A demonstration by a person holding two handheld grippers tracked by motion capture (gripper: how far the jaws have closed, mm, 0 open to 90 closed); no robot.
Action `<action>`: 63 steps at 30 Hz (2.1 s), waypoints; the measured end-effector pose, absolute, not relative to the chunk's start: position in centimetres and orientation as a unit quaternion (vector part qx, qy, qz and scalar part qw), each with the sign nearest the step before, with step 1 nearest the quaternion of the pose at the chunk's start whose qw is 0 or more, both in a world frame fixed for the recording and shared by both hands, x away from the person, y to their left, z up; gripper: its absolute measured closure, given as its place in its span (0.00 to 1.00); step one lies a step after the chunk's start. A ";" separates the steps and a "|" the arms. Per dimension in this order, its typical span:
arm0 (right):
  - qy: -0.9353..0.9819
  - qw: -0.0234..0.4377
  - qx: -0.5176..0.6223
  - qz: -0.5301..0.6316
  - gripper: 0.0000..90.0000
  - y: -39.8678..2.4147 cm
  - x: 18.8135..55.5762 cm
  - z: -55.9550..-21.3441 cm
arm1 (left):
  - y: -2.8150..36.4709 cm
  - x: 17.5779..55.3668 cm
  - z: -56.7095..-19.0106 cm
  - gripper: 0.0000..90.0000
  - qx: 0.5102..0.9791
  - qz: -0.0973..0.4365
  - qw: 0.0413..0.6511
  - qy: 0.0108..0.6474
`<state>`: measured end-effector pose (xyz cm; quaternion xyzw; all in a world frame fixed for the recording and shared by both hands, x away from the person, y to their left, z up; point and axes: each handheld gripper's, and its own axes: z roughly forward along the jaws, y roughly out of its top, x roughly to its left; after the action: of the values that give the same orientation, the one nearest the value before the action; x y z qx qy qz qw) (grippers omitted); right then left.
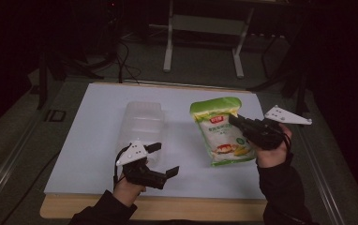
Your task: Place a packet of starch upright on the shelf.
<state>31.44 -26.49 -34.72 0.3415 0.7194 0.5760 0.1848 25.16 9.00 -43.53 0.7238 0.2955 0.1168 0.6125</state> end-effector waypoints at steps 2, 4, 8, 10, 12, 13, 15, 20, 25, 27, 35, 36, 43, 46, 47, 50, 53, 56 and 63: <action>0.716 0.183 0.340 0.582 0.94 -26.8 30.9 -34.5 | 8.6 25.6 -42.8 0.00 0.733 0.122 0.604 0.288; 0.715 0.179 0.339 0.585 0.94 -27.0 30.5 -34.3 | 8.3 26.0 -42.3 0.00 0.736 0.123 0.606 0.275; 0.716 0.181 0.328 0.588 0.94 -27.0 29.6 -34.1 | 7.3 27.0 -41.4 0.00 0.747 0.116 0.598 0.266; 0.718 0.184 0.325 0.587 0.94 -26.9 29.3 -34.2 | 6.7 27.6 -41.1 0.00 0.750 0.110 0.595 0.268; 0.718 0.179 0.323 0.590 0.94 -26.9 29.1 -34.2 | 6.1 28.1 -40.9 0.01 0.751 0.101 0.595 0.266; 0.716 0.177 0.323 0.593 0.94 -26.9 29.1 -34.3 | 5.9 28.3 -40.8 0.03 0.752 0.100 0.596 0.265; 0.716 0.170 0.323 0.596 0.94 -26.8 28.9 -34.2 | 5.3 28.8 -40.5 0.05 0.753 0.093 0.594 0.267; 0.718 0.166 0.311 0.601 0.94 -26.4 28.5 -33.9 | 4.2 30.4 -40.1 0.13 0.756 0.070 0.591 0.273; 0.719 0.161 0.303 0.604 0.94 -26.0 28.3 -33.8 | 3.0 31.1 -39.7 0.16 0.761 0.070 0.592 0.257; 0.720 0.160 0.298 0.607 0.94 -25.9 28.2 -33.8 | 2.7 31.5 -39.8 0.20 0.757 0.061 0.598 0.255; 0.726 0.155 0.289 0.605 0.94 -25.3 28.0 -33.7 | 1.7 31.8 -39.6 0.52 0.752 0.044 0.612 0.240; 0.725 0.154 0.289 0.605 0.94 -25.3 28.0 -33.6 | 1.7 31.9 -39.5 0.55 0.751 0.040 0.613 0.242; 0.723 0.151 0.296 0.606 0.94 -25.3 28.1 -34.1 | 1.9 31.9 -39.1 0.90 0.756 0.042 0.607 0.242; 0.725 0.153 0.295 0.603 0.94 -25.2 28.1 -34.3 | 2.1 32.0 -38.8 0.92 0.762 0.048 0.601 0.236; 0.725 0.153 0.294 0.604 0.94 -25.2 28.1 -34.3 | 2.1 32.0 -38.7 0.92 0.765 0.051 0.598 0.234; 0.723 0.148 0.295 0.607 0.94 -25.3 28.1 -34.3 | 2.2 31.9 -38.3 0.93 0.768 0.055 0.595 0.230; 0.719 0.149 0.294 0.612 0.94 -25.5 28.1 -34.2 | 2.3 31.9 -37.7 0.93 0.771 0.059 0.593 0.224; 0.713 0.150 0.290 0.621 0.94 -25.7 28.1 -34.1 | 2.4 31.8 -36.9 0.93 0.773 0.071 0.592 0.216; 0.702 0.161 0.280 0.635 0.80 -26.2 28.0 -33.5 | 3.1 31.8 -35.2 0.93 0.775 0.088 0.590 0.208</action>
<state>28.01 -26.22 -33.49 0.2798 0.7020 0.6347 0.1615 31.83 3.06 -35.18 0.7755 0.2077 0.0884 0.5896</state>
